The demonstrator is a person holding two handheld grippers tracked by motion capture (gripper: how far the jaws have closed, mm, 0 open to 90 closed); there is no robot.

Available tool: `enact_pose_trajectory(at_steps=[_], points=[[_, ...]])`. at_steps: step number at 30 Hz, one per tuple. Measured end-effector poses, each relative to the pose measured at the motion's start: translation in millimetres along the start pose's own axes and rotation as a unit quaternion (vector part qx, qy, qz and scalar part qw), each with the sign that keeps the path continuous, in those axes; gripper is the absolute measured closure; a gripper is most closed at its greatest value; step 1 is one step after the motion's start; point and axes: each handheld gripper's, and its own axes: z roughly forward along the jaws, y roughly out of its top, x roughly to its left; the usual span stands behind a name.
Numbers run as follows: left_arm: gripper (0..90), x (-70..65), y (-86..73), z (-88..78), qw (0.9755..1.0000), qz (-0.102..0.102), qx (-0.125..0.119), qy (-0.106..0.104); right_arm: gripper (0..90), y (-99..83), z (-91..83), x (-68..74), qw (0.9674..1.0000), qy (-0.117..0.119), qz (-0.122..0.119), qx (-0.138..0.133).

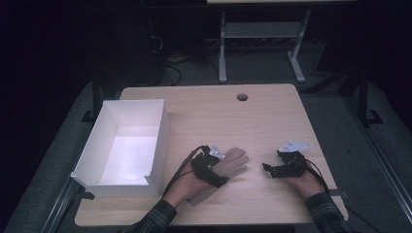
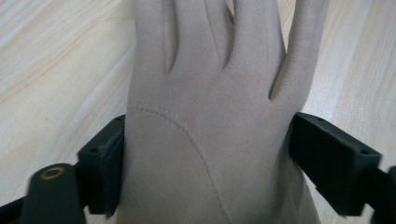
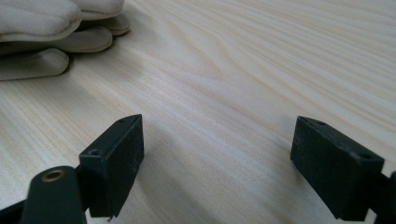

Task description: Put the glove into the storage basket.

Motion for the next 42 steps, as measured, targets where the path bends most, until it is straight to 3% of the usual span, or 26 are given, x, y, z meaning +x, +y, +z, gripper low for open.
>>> enact_pose_trajectory(at_steps=[6,8,10,23,32,42], points=[[47.5,-3.1,0.5,-4.1,0.9993,0.014,0.001,-0.034,17.0,0.0,0.0,0.0,1.0000,0.000,0.000,0.000],[58.9,-3.8,1.1,-4.5,0.9986,0.009,0.002,-0.051,17.0,0.0,0.0,0.0,1.0000,0.000,0.000,0.000],[63.8,-2.5,1.1,-4.1,0.9982,0.000,0.000,-0.061,17.0,0.0,0.0,0.0,1.0000,0.000,0.000,0.000],[66.4,6.2,8.9,-17.8,0.9950,-0.040,-0.013,-0.091,17.0,0.0,0.1,0.0,1.0000,0.000,0.001,-0.001],[66.4,12.3,26.4,-48.4,0.9940,-0.055,-0.035,-0.088,17.0,0.0,0.1,0.1,1.0000,0.000,0.001,-0.001],[66.5,16.3,52.0,-88.7,0.9947,-0.046,-0.044,-0.081,17.0,0.0,0.2,0.2,1.0000,0.000,0.002,-0.001]])
